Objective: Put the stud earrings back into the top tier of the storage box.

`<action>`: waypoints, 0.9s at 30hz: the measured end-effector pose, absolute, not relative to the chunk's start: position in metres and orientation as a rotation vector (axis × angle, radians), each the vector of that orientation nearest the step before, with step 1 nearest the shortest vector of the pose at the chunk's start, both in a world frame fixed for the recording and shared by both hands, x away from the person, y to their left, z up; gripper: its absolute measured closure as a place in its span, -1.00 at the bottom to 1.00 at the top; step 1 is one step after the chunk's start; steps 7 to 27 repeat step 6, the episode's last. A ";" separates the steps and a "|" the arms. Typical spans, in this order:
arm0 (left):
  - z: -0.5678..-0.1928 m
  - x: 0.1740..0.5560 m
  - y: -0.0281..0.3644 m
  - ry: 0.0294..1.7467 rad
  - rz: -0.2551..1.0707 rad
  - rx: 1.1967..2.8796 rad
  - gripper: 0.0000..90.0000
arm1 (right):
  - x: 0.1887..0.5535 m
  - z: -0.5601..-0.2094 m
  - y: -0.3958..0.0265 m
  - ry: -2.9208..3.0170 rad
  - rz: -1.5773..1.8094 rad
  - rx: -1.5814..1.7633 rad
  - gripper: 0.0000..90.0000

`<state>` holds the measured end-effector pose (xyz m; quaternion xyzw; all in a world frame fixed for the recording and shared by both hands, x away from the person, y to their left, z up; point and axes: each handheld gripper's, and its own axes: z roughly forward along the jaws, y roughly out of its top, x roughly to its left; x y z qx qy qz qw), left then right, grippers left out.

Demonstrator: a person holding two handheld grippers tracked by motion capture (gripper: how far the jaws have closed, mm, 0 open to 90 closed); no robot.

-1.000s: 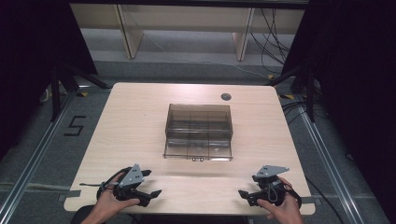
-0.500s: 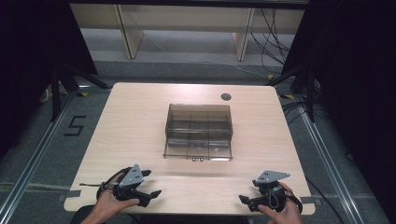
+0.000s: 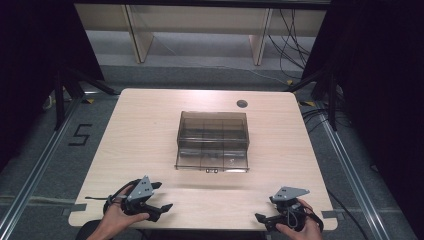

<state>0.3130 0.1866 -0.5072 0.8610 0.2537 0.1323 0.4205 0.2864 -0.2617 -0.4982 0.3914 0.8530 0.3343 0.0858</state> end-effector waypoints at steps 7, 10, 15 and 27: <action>-0.508 0.312 0.185 0.634 0.324 2.146 -0.58 | 0.287 -0.495 -0.264 2.538 0.991 1.186 -0.57; -0.508 0.312 0.185 0.634 0.324 2.146 -0.58 | 0.287 -0.495 -0.264 2.538 0.991 1.186 -0.57; -0.508 0.312 0.185 0.634 0.324 2.146 -0.58 | 0.287 -0.495 -0.264 2.538 0.991 1.186 -0.57; -0.508 0.312 0.185 0.634 0.324 2.146 -0.58 | 0.287 -0.495 -0.264 2.538 0.991 1.186 -0.57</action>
